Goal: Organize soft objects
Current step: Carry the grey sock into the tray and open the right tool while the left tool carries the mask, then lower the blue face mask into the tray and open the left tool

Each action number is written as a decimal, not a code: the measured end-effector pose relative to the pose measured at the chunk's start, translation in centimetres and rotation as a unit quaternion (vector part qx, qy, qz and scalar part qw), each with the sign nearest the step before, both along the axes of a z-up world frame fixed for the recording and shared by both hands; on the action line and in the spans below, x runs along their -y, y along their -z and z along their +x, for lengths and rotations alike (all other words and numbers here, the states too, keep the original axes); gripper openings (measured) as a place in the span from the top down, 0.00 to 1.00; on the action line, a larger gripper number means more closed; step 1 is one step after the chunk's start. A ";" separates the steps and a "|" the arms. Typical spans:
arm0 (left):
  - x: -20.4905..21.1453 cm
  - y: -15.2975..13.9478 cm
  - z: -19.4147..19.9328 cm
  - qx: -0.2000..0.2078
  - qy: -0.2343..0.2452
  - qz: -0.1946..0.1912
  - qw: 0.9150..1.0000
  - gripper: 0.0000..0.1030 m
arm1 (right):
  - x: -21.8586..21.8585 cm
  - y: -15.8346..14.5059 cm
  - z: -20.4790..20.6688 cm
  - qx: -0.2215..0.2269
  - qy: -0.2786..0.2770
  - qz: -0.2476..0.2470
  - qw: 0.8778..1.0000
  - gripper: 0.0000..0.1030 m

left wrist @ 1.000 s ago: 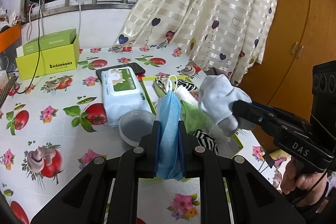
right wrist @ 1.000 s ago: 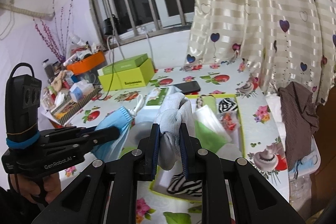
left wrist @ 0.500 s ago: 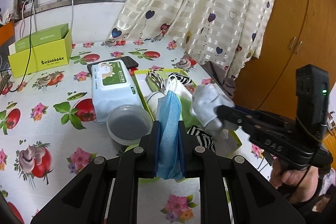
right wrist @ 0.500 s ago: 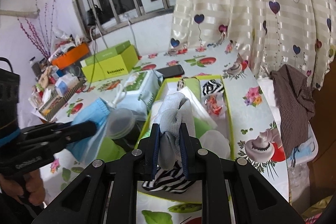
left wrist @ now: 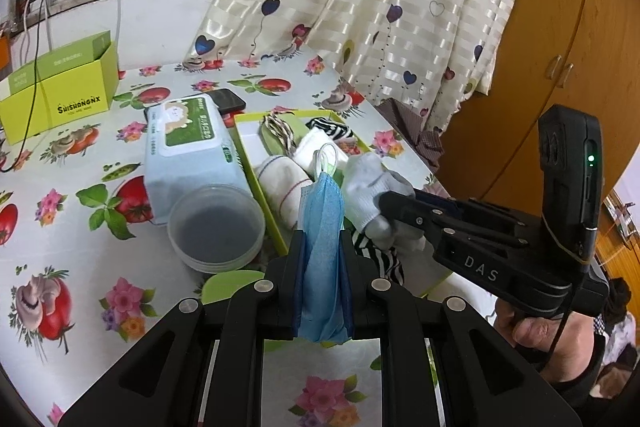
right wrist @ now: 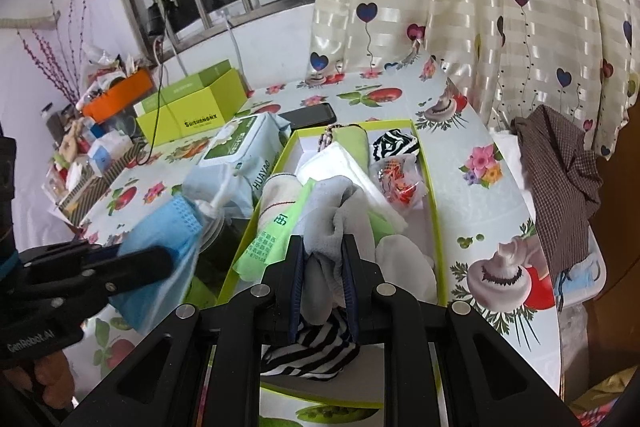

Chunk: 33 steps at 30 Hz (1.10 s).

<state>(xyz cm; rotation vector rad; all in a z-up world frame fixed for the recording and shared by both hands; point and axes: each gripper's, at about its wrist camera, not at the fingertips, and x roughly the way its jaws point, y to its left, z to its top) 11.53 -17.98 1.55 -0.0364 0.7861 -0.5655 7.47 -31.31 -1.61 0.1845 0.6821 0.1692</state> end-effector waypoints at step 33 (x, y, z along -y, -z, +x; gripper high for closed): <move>3.2 1.7 0.7 0.001 -0.003 0.013 1.000 0.68 | 2.5 -1.5 -3.6 0.036 -0.001 0.024 0.999 0.61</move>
